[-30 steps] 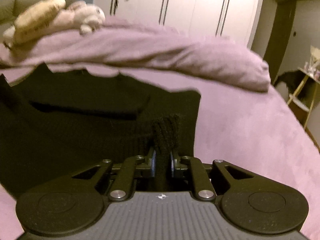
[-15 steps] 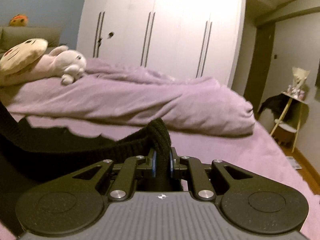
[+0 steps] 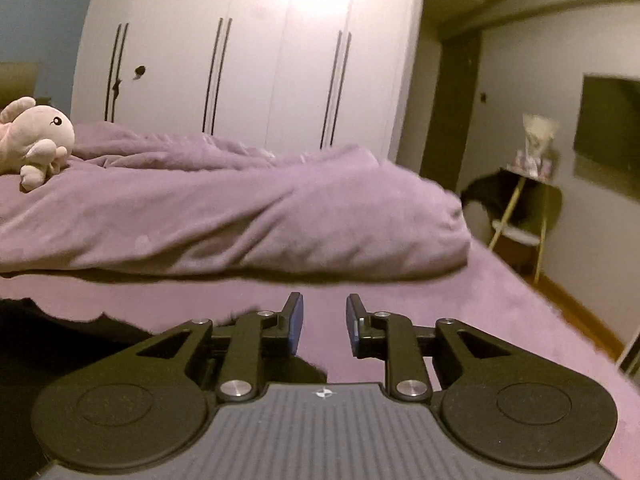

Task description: Fold small clothes

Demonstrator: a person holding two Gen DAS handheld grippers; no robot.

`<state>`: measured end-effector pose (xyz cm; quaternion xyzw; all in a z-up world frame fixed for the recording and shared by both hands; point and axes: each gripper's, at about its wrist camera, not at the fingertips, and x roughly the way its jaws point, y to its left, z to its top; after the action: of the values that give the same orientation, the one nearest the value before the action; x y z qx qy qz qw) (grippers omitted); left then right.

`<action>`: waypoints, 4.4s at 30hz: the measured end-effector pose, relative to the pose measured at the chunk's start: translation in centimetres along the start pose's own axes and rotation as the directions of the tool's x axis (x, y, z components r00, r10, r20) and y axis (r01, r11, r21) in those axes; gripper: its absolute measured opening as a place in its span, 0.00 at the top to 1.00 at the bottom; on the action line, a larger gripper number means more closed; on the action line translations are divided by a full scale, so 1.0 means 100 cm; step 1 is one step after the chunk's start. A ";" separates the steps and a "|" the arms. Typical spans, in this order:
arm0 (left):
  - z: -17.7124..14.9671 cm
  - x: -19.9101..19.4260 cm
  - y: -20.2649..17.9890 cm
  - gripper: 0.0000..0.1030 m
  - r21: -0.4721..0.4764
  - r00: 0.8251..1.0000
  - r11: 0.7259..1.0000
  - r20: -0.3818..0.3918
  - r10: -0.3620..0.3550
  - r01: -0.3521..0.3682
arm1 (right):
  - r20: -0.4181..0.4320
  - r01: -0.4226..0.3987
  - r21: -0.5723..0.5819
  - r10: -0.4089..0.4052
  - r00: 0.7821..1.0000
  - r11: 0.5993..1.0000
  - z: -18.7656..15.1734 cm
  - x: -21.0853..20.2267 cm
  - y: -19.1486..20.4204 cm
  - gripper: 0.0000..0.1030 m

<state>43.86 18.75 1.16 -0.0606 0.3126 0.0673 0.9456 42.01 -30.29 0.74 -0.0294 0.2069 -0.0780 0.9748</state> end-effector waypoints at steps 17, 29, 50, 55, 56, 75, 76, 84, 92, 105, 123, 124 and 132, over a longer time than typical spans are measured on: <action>-0.102 -0.041 0.036 0.24 -0.237 0.981 0.971 -0.183 -0.059 0.014 | -0.241 -0.059 0.276 0.128 0.962 0.959 -0.117 -0.091 -0.044 0.43; -0.105 -0.051 0.017 0.21 -0.116 0.975 0.993 -0.223 0.001 -0.027 | -0.289 -0.057 0.384 0.178 0.941 0.921 -0.123 -0.079 -0.053 0.48; -0.042 0.030 0.006 0.11 -0.046 0.995 0.999 -0.100 -0.017 0.013 | -0.211 -0.112 0.114 0.134 0.968 0.987 -0.049 0.006 -0.003 0.43; -0.041 0.054 0.004 0.10 -0.036 0.988 0.999 -0.154 -0.001 -0.004 | -0.233 -0.081 0.060 0.093 0.968 0.995 -0.038 0.025 0.002 0.40; -0.039 0.058 0.002 0.10 -0.028 0.987 1.000 -0.158 0.000 -0.004 | -0.234 -0.088 0.028 0.092 0.968 0.996 -0.035 0.029 0.005 0.40; 0.000 0.120 -0.006 0.59 -0.090 0.963 0.989 -0.231 -0.137 0.119 | -0.285 -0.168 -0.167 0.115 0.952 0.972 -0.009 0.085 0.045 0.90; 0.001 0.119 -0.007 0.62 -0.075 0.963 0.989 -0.229 -0.141 0.127 | -0.279 -0.163 -0.160 0.114 0.954 0.974 -0.008 0.084 0.045 0.90; 0.020 0.093 -0.016 0.70 -0.008 0.980 0.987 -0.114 -0.160 0.160 | -0.180 -0.073 -0.147 0.046 0.983 0.986 0.012 0.087 0.045 0.90; -0.003 0.105 -0.029 0.40 0.087 0.993 0.995 -0.103 0.053 -0.044 | -0.250 0.051 -0.104 -0.075 0.965 0.993 -0.011 0.105 0.040 0.69; -0.060 0.016 -0.097 0.19 0.014 0.968 0.973 -0.107 -0.227 0.230 | -0.290 -0.441 0.378 0.557 0.778 0.814 -0.084 -0.026 0.100 0.70; -0.062 -0.002 -0.017 0.26 -0.028 0.991 0.995 -0.090 -0.101 0.099 | -0.302 -0.163 0.403 0.299 0.905 0.900 -0.067 -0.056 -0.001 0.71; -0.062 -0.007 -0.007 0.26 -0.041 0.992 0.995 -0.083 -0.090 0.087 | -0.297 -0.201 0.412 0.340 0.892 0.889 -0.068 -0.059 0.013 0.69; -0.062 -0.007 0.076 0.21 -0.147 0.978 0.987 -0.185 -0.097 0.071 | -0.366 -0.194 0.328 0.314 0.876 0.925 -0.081 -0.061 0.060 0.62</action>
<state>38.41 25.22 -3.97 -0.1458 0.3937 0.0426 0.9066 34.06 -23.63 -4.79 0.1539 0.3964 0.0188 0.9049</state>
